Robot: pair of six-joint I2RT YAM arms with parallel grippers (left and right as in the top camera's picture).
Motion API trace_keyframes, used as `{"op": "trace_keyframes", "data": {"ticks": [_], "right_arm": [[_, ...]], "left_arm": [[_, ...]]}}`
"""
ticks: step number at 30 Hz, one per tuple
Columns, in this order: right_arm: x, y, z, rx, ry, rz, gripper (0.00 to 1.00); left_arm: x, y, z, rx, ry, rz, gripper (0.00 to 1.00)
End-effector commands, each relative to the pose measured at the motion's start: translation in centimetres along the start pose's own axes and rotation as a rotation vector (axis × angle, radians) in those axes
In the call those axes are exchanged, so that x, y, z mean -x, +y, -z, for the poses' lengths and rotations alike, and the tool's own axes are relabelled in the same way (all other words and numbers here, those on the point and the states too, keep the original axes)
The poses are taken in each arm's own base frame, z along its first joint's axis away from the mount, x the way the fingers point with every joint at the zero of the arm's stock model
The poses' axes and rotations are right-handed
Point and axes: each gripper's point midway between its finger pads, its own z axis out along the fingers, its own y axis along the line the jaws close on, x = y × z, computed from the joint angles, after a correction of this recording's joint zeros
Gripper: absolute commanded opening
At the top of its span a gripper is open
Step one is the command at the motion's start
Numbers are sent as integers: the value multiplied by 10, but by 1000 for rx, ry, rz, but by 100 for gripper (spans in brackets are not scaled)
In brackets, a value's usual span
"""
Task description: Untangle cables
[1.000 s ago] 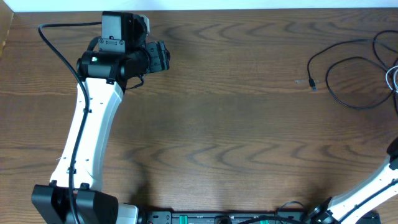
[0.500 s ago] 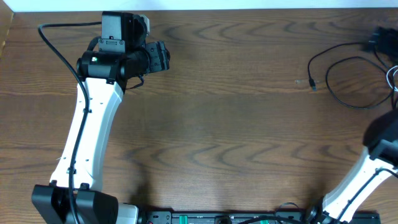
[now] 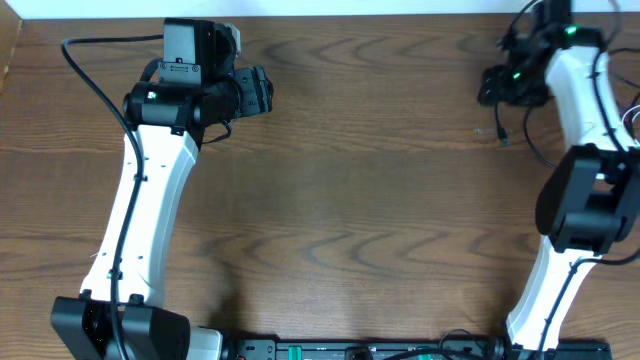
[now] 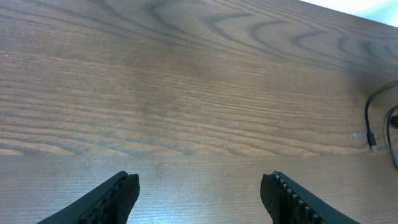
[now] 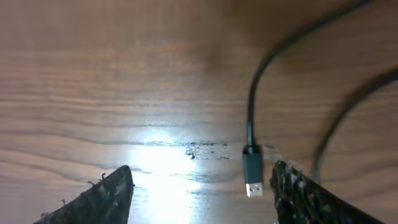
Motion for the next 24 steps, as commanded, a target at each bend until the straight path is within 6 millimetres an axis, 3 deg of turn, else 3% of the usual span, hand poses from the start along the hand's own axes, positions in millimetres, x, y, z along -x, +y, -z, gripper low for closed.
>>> {"op": "trace_keyframes", "data": {"ticks": [1, 12, 24], "right_arm": [[-5, -11, -15, -104, -4, 12, 66], [-28, -17, -48, -106, 29, 5, 55], [-43, -38, -71, -169, 21, -49, 54]], "left_arm": [[4, 1, 3, 7, -14, 9, 69], [4, 1, 4, 7, -14, 9, 69], [3, 1, 4, 8, -10, 9, 69]]}}
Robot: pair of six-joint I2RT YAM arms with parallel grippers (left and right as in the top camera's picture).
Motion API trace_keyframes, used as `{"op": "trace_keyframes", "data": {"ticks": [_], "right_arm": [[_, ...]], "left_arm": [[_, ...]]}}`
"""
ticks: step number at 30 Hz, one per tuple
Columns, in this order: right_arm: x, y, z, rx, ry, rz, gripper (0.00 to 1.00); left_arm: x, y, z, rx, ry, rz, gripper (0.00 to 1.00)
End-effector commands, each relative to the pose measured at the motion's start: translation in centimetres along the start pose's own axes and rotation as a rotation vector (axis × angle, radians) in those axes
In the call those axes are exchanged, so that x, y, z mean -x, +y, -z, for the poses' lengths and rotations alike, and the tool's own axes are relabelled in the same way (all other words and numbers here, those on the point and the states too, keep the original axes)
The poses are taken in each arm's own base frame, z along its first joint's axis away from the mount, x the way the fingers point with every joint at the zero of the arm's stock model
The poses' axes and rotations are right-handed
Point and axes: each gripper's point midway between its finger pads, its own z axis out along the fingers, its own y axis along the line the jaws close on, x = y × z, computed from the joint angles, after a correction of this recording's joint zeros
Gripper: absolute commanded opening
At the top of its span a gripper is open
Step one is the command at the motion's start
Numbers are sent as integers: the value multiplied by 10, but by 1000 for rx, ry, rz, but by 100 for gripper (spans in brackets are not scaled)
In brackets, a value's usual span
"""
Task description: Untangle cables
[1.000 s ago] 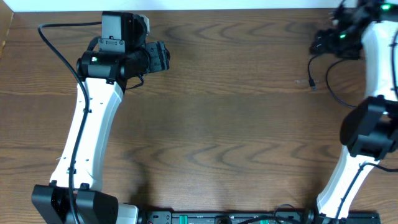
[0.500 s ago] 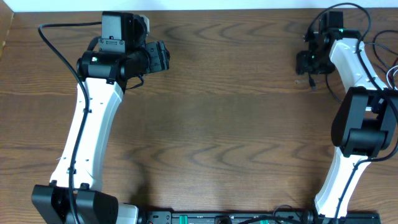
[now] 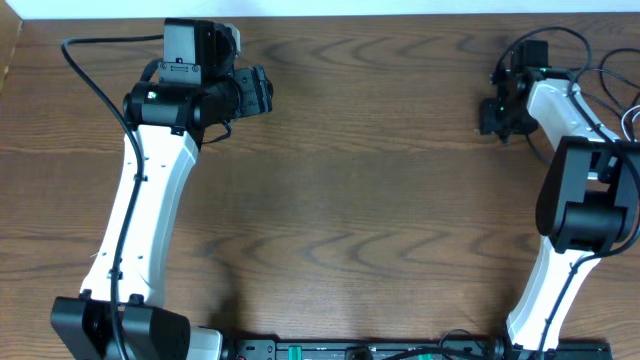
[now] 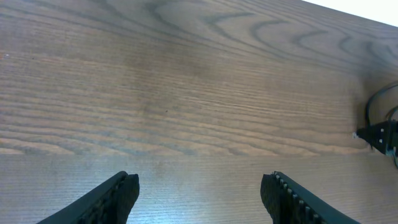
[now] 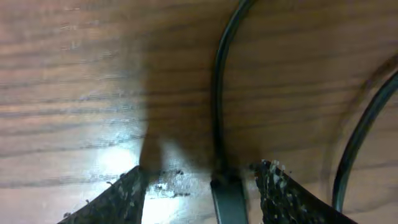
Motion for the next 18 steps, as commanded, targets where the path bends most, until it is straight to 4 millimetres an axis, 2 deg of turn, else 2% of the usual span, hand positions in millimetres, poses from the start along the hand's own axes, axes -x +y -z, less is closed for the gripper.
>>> {"op": "trace_keyframes", "data": {"ticks": [1, 5, 10, 18], "right_arm": [[-10, -7, -5, -34, 19, -26, 54], [-17, -5, -8, -26, 37, -26, 52], [-33, -4, -11, -26, 93, -66, 36], [-27, -6, -10, -29, 71, -124, 24]], "left_arm": [[3, 0, 4, 5, -10, 9, 69], [1, 1, 3, 7, -4, 11, 69], [1, 1, 3, 7, -4, 11, 69], [1, 1, 4, 7, -4, 11, 69]]}}
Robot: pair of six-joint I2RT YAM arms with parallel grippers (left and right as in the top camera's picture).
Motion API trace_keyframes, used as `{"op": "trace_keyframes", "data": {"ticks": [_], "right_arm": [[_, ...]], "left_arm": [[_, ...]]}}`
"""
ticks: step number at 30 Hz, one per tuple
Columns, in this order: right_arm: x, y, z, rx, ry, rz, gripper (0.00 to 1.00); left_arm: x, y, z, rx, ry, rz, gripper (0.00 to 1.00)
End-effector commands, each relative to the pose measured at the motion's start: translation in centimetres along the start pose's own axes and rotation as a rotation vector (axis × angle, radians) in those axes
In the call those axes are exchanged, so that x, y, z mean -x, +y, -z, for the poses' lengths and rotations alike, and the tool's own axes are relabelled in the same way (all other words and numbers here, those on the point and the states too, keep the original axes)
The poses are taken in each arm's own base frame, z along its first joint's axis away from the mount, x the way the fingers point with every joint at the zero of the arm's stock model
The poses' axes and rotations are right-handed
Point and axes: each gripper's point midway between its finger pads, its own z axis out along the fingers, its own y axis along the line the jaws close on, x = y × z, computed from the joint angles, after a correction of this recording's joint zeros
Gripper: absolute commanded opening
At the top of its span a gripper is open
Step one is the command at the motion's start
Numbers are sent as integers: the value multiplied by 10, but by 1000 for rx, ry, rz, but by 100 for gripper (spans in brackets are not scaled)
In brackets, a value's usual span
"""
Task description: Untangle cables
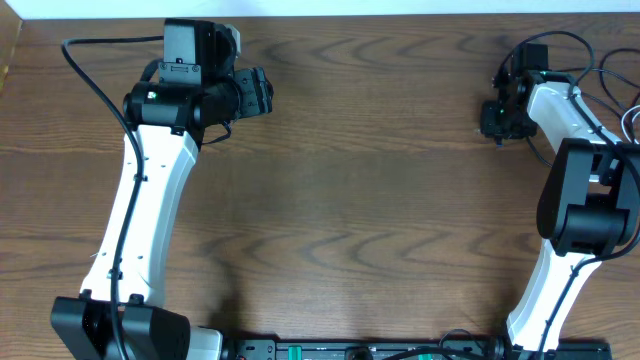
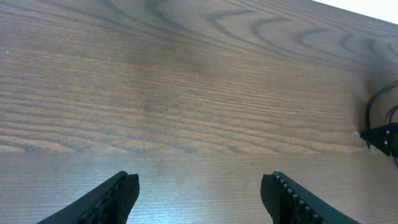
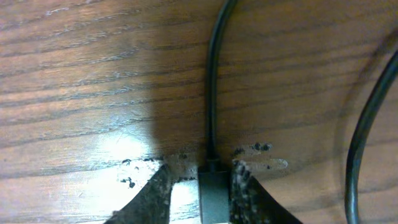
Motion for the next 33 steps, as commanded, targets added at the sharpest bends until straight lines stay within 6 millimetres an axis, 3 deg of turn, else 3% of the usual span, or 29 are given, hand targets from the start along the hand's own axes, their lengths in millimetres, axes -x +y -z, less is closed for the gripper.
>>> {"op": "trace_keyframes", "data": {"ticks": [1, 13, 24, 28, 33], "right_arm": [[-14, -11, -10, -41, 43, -58, 23], [13, -27, 20, -44, 5, -102, 9], [41, -45, 60, -52, -47, -137, 6], [53, -76, 87, -67, -77, -196, 5], [56, -136, 122, -101, -117, -309, 3]], "left_arm": [[3, 0, 4, 5, -12, 9, 69], [3, 0, 4, 4, -12, 9, 69], [3, 0, 4, 4, -12, 9, 69], [3, 0, 3, 5, -12, 9, 69], [3, 0, 4, 5, -13, 9, 69]]}}
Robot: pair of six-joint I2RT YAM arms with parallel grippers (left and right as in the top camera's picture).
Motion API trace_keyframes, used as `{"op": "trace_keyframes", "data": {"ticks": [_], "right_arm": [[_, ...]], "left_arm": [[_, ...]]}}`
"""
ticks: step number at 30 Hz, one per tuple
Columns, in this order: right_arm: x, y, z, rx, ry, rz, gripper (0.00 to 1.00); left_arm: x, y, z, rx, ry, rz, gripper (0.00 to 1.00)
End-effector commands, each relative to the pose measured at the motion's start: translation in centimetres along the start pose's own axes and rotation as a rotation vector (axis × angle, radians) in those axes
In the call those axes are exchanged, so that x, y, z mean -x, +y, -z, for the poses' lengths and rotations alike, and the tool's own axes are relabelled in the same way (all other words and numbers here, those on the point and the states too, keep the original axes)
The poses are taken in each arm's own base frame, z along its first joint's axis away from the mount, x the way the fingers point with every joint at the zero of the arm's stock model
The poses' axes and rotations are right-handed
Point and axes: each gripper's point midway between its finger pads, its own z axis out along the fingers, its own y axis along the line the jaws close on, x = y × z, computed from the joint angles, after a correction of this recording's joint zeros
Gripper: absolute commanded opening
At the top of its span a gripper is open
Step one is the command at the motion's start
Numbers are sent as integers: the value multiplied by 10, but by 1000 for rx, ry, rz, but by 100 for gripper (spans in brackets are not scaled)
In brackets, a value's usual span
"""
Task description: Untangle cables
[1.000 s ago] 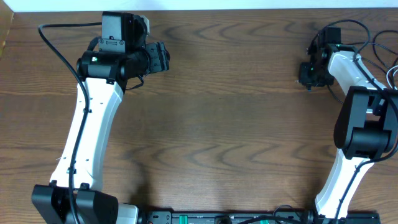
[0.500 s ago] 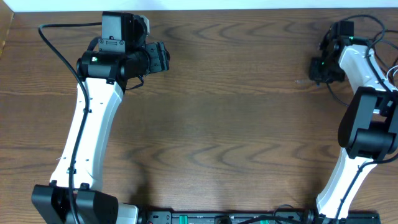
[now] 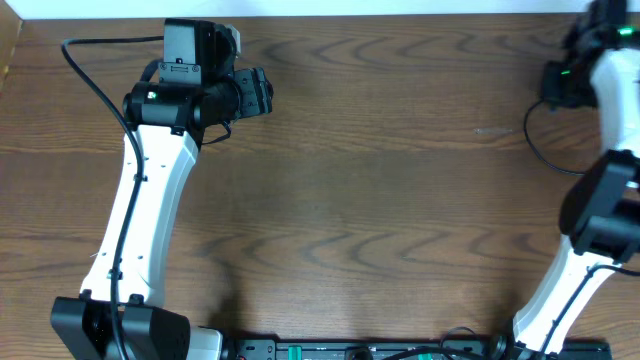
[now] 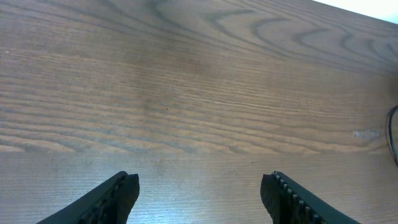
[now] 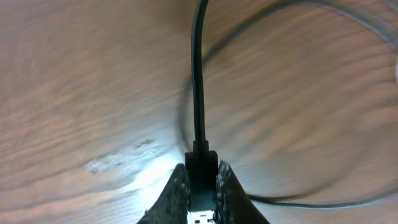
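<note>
In the right wrist view my right gripper (image 5: 201, 180) is shut on the black plug (image 5: 200, 167) of a black cable (image 5: 199, 68), lifted off the wood; its cord runs away and loops over the table. From overhead the right gripper (image 3: 560, 82) sits at the far right edge, with a cable loop (image 3: 540, 150) trailing below it. My left gripper (image 4: 199, 186) stands open over bare wood, nothing between its fingers; overhead it is at the upper left (image 3: 258, 92). A strand of cable (image 4: 392, 134) shows at the left wrist view's right edge.
The wooden table (image 3: 350, 200) spreads between the two arms. A small pale scuff (image 3: 492, 130) marks the wood at the right. A black rail with sockets (image 3: 350, 350) runs along the front edge. More cable lies past the right edge, mostly out of view.
My right gripper, then down on the table closing round the plug, now holds the plug lifted and has moved right and back toward the table's corner. The left arm has not moved.
My right gripper was open above the cable's plug at the right. Then it was lower with the plug between its fingers, then nearly shut on it at the table. Now it holds the plug raised, farther right. The left gripper stayed open throughout.
</note>
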Motion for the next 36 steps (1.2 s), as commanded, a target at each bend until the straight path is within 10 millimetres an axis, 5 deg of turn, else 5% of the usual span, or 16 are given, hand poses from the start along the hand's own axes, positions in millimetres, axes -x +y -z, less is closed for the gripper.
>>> {"op": "trace_keyframes", "data": {"ticks": [1, 2, 9, 13, 15, 17, 19, 26, 30, 35, 36], "right_arm": [[19, -57, 24, -43, -58, -116, 3], [21, -84, 30, -59, -69, -166, 5], [10, -182, 34, -121, -100, -391, 12], [1, -220, 38, -124, -118, -477, 16], [-3, -230, 39, -103, -121, -504, 63], [-6, -232, 39, -70, -119, -520, 81], [-7, -232, 39, -52, -115, -526, 97], [-6, -205, 40, 18, -86, -438, 99], [3, -159, 52, 135, -94, -281, 99], [12, -76, 91, 335, -148, -54, 99], [12, -55, 102, 364, -158, -14, 99]], "left_arm": [[4, 0, 3, 5, -13, 9, 69], [4, 0, 4, 4, -13, 9, 69], [4, 0, 4, 5, -13, 9, 69], [4, 0, 3, 5, -13, 9, 69], [4, 0, 4, 5, -13, 9, 69], [4, 0, 4, 5, -13, 9, 69], [4, 0, 3, 5, -13, 9, 69], [4, 0, 3, 5, -13, 9, 69], [4, 0, 4, 4, -13, 9, 70], [3, 0, 3, 5, -12, 9, 81], [3, 0, 3, 5, -12, 9, 91]]}}
